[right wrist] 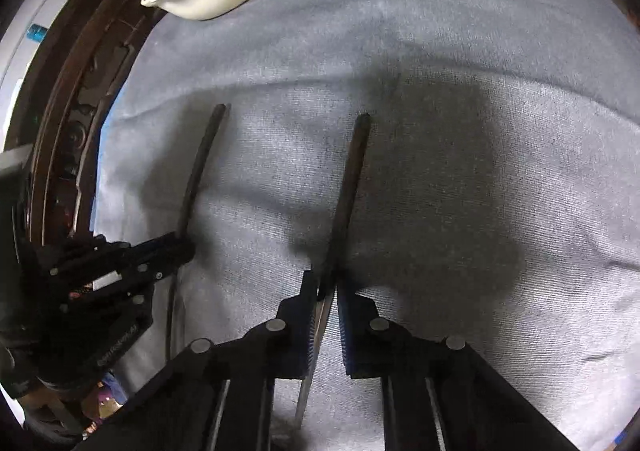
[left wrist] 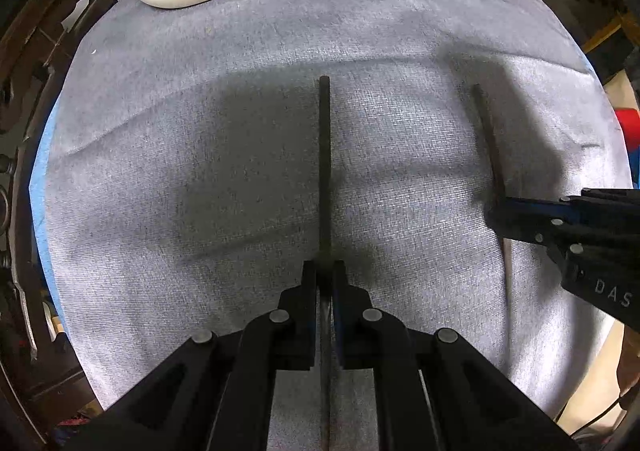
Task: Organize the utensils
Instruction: 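Lift both held rods off the cloth and carry them toward the holder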
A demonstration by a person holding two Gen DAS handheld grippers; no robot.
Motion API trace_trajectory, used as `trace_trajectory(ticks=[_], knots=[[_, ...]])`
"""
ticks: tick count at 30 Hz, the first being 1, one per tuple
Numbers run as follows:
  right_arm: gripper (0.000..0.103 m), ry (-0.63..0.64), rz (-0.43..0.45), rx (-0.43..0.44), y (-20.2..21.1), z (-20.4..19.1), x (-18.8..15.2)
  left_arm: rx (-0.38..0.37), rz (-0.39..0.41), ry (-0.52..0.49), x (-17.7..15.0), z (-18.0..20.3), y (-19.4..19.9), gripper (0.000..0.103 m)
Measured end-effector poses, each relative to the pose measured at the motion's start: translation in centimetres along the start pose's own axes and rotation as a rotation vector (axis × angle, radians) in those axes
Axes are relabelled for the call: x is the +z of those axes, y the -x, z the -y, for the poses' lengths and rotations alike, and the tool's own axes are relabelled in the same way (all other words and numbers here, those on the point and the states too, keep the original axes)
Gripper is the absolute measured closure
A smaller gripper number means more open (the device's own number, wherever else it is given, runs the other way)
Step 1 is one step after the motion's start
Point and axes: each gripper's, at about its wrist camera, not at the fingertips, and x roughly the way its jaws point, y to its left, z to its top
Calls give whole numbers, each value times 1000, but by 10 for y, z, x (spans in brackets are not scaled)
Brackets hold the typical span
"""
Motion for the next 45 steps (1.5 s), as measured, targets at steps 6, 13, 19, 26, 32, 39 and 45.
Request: trace_trajectory(ticks=[6,13,19,26,32,39,45], knots=[[95,44,-31,-152,10,19,-12,4,-5,-4,2,5,-3,96],[94,68,-43,-217,7,11,-8,1,-20,18,11,4,-2,95],[95,12,3,-165,14,24,-12,-42,0,23,8,-7,-1,97],[96,-119,105,-97,40,59,-48,-127,47,107,-18,-38,7,98],[96,-194,201,-35,67,76,-88,-158,122,152,-51,-52,27,98],[96,-241,275,-9,86,79,-128,-124,209,147,-78,-54,54,98],[96,-272,323,11,100,85,-154,-109,262,139,-97,-48,69,98]])
